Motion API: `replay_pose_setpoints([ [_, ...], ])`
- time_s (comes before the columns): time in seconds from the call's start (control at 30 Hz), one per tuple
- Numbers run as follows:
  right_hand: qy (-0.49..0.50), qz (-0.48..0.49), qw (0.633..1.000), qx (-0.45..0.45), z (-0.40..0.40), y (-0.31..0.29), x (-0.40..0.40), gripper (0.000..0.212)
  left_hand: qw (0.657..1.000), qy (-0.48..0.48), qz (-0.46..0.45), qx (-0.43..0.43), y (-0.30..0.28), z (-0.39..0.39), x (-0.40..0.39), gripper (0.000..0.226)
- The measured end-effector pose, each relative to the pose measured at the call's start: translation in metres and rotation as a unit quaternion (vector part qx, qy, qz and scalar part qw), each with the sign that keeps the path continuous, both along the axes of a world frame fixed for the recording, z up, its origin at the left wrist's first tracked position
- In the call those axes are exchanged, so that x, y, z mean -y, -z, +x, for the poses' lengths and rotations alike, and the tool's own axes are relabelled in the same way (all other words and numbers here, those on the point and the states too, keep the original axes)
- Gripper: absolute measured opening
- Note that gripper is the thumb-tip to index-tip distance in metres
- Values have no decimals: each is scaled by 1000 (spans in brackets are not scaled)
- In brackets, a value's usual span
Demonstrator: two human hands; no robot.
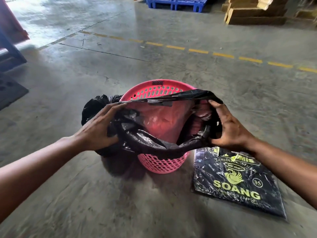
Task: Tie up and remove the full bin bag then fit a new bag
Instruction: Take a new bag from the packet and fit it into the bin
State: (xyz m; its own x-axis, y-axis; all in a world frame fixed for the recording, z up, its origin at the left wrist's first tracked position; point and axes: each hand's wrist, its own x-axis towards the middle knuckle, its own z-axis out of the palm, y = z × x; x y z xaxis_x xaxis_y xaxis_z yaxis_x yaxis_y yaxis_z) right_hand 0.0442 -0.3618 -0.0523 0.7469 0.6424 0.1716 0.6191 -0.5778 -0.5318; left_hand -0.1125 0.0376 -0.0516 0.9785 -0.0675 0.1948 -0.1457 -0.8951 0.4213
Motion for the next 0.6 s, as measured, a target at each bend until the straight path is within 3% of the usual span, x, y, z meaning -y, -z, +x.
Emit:
replay_pose_setpoints([
  [0.07,5,84,986,-145,14,0,3,90,997,-8,-74,2,-7,13,-10,75],
  [0.17,43,270,888,-370,33,-6,2,56,973,-66,-221,-18,-12,30,-24,56],
  [0.23,91,291,845,-440,47,-16,-4,47,963,-93,-253,-25,-17,45,-28,44],
  [0.33,140,210,849,-465,72,-38,-14,40,971,-101,-214,-42,-23,74,-30,27],
  [0.43,178,79,869,-454,96,-56,-24,31,975,-141,-156,-69,-20,102,-30,33],
  [0.53,206,-39,918,-337,113,-65,-40,21,976,-184,-114,-25,-19,118,-30,30],
  [0.6,198,-126,949,-209,117,-67,-52,29,980,-189,-67,5,-19,122,-30,26],
])
